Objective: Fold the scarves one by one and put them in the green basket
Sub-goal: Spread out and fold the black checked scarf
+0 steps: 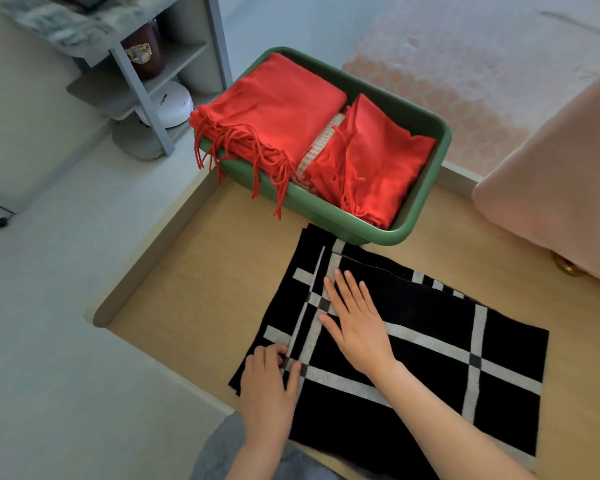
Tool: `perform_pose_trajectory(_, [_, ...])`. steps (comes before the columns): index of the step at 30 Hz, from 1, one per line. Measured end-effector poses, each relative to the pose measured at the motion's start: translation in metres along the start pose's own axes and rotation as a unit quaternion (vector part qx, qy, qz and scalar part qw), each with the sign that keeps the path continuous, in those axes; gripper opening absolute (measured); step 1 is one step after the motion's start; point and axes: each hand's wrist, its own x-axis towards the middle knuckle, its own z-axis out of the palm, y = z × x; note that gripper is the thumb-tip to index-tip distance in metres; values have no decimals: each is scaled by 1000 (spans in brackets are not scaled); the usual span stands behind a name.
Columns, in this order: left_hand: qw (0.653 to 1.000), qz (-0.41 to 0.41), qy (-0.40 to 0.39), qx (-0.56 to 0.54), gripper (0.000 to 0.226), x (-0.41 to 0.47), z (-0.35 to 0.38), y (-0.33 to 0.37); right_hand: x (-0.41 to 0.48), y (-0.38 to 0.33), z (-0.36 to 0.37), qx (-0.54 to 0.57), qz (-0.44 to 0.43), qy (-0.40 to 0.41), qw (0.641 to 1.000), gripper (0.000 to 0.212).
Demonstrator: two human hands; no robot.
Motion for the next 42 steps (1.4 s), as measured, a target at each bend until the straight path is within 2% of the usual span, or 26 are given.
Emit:
perform_pose_trajectory(4, [999,8,-50,-19,21,-18,16,26,-33,33,-4,-1,29,-12,1000,65])
perform_pose_trajectory(11, [972,23,-225,-69,16,-59,44,85,-113,100,-12,19,95,-61,993,66])
perform_pose_trajectory(14, [957,43,-280,-58,12,-71,50,98,-130,116,-24,105,105,-45,988,62])
perform_pose_trajectory(18, [954,38,-285,-85,9,-73,47,101,-105,128,-50,231,172,38,957,54])
perform_pose_trajectory(20, [945,18,-304,-119,8,-73,45,103,-84,132,-61,268,171,-4,948,57])
perform_pose_trajectory(23, [929,-2,-338,-147,14,-73,43,105,-55,140,-69,252,133,-88,955,53])
perform_pose_trajectory(27, [927,-6,-337,-166,16,-72,43,102,-36,154,-77,224,97,-138,960,26])
perform_pose_trajectory(29, [932,-3,-327,-159,13,-73,42,101,-33,158,-84,221,73,-139,963,28])
perform_pose_trajectory(32, [948,24,-296,-115,6,-76,44,98,-35,160,-97,329,64,-133,933,27])
perform_pose_trajectory(34, [955,35,-280,-87,4,-77,47,96,-35,162,-99,348,74,-119,927,24])
perform_pose_trajectory(38, [963,41,-255,-78,36,-70,49,93,-20,156,-93,224,57,-64,971,15])
perform_pose_trajectory(42, [948,-32,-270,-167,16,-63,46,93,4,143,-74,109,38,9,993,23])
